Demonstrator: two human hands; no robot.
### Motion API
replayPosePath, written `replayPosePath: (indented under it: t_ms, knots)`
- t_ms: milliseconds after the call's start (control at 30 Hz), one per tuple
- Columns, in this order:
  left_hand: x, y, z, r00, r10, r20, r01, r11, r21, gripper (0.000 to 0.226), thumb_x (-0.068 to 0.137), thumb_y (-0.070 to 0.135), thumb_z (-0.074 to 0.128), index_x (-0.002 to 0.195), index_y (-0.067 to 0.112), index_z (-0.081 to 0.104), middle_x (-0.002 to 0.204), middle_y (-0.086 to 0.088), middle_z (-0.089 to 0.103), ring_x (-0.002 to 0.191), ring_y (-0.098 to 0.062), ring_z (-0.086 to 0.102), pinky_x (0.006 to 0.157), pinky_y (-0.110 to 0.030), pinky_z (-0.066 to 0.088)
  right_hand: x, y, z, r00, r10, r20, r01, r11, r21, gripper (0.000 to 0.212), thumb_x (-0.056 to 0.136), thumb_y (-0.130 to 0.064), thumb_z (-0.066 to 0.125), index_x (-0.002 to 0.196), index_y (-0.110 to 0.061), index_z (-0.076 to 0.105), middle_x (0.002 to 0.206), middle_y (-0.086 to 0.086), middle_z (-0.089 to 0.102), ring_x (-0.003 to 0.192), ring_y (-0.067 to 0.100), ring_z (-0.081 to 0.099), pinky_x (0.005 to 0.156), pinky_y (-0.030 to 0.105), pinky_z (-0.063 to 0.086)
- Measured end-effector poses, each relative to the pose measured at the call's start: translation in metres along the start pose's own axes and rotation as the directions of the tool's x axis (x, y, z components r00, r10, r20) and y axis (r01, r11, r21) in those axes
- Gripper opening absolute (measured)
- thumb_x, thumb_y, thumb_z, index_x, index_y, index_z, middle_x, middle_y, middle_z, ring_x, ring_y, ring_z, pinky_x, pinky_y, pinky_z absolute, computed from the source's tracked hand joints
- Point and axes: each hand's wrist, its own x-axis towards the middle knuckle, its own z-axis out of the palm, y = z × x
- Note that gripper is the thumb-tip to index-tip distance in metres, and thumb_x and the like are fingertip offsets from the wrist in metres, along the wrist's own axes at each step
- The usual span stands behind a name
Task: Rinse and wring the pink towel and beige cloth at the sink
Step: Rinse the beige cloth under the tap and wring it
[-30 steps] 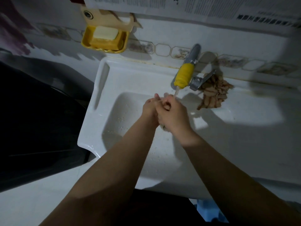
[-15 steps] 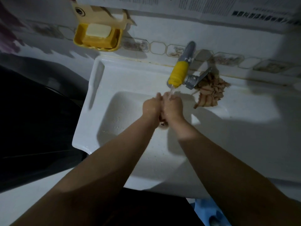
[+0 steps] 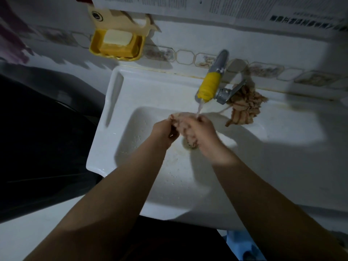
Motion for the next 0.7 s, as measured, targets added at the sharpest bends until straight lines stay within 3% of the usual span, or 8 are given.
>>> replayPosePath:
  t_ms: [100,200,267,333,400,500,633,700]
  knots:
    - [-0.014,-0.008,0.02,1.0,0.002,-0.001,-0.002,0.982,0.191,0.021,0.098,0.024,0.045,0.085,0.011,0.054,0.074,-0.003,0.053,0.061,-0.017,0.052,0.052,-0.028,0.045,0.001,0.005,0.017,0.967,-0.178,-0.184,0.117,0.947,-0.3,0.035,0.082,-0.05,0.059,0.068,-0.018,0.056,0.068,0.005,0.066,0.056,0.02,0.061,0.05,0.028,0.05]
    - [-0.021,-0.02,0.041,0.999,-0.009,0.049,-0.003,0.972,0.234,0.031,0.098,0.031,0.044,0.115,0.008,0.057,0.09,-0.006,0.063,0.074,-0.022,0.063,0.045,-0.019,0.046,0.022,-0.012,0.001,0.927,-0.205,-0.316,0.119,0.956,-0.269,0.038,0.089,-0.041,0.059,0.067,-0.011,0.057,0.078,0.013,0.068,0.08,0.028,0.064,0.075,0.036,0.052]
    - [-0.016,-0.015,0.041,0.999,0.03,-0.013,-0.026,0.976,0.214,0.042,0.096,0.031,0.049,0.129,0.005,0.05,0.119,-0.014,0.06,0.104,-0.029,0.063,0.061,-0.023,0.053,0.024,-0.01,0.002,0.916,-0.227,-0.33,0.127,0.946,-0.298,0.043,0.089,-0.042,0.057,0.058,-0.013,0.053,0.061,0.002,0.06,0.064,0.021,0.061,0.057,0.026,0.047]
    - [-0.01,-0.006,0.036,0.988,0.146,-0.042,-0.111,0.881,0.461,0.045,0.092,0.029,0.055,0.129,0.005,0.048,0.125,-0.014,0.056,0.114,-0.031,0.056,0.086,-0.034,0.048,0.019,0.001,0.015,0.93,-0.222,-0.293,0.12,0.937,-0.329,0.044,0.086,-0.047,0.054,0.058,-0.013,0.054,0.05,-0.005,0.054,0.044,0.01,0.054,0.036,0.014,0.035]
    - [-0.008,-0.005,0.035,0.993,0.114,0.007,-0.11,0.935,0.338,0.024,0.093,0.027,0.053,0.098,0.006,0.062,0.094,-0.012,0.065,0.087,-0.032,0.061,0.071,-0.036,0.049,0.02,0.0,0.014,0.937,-0.21,-0.28,0.1,0.927,-0.36,0.044,0.087,-0.042,0.053,0.056,-0.011,0.054,0.049,-0.004,0.055,0.043,0.011,0.053,0.035,0.013,0.033]
    - [-0.021,-0.019,0.043,0.999,-0.028,0.025,0.023,0.988,0.155,0.035,0.094,0.028,0.048,0.063,0.013,0.055,0.057,-0.011,0.05,0.039,-0.02,0.051,0.041,-0.019,0.039,0.031,-0.017,-0.004,0.92,-0.199,-0.338,0.085,0.942,-0.324,0.036,0.091,-0.033,0.052,0.066,-0.008,0.061,0.072,0.014,0.065,0.073,0.029,0.061,0.062,0.024,0.039]
    - [-0.016,0.002,0.04,0.998,0.043,-0.056,-0.028,0.967,0.253,0.032,0.093,0.028,0.053,0.112,0.003,0.057,0.11,-0.02,0.064,0.099,-0.033,0.065,0.071,-0.033,0.051,0.022,0.002,0.017,0.925,-0.188,-0.331,0.101,0.959,-0.265,0.038,0.083,-0.046,0.047,0.063,-0.015,0.056,0.077,0.013,0.069,0.073,0.031,0.064,0.065,0.035,0.052]
    - [-0.018,0.002,0.035,1.0,0.008,0.01,-0.011,0.962,0.273,0.038,0.096,0.033,0.048,0.113,0.001,0.059,0.11,-0.019,0.066,0.097,-0.034,0.065,0.078,-0.036,0.05,0.022,0.007,0.012,0.937,-0.164,-0.309,0.075,0.957,-0.281,0.043,0.082,-0.049,0.046,0.06,-0.014,0.055,0.068,0.008,0.066,0.07,0.032,0.065,0.06,0.035,0.053]
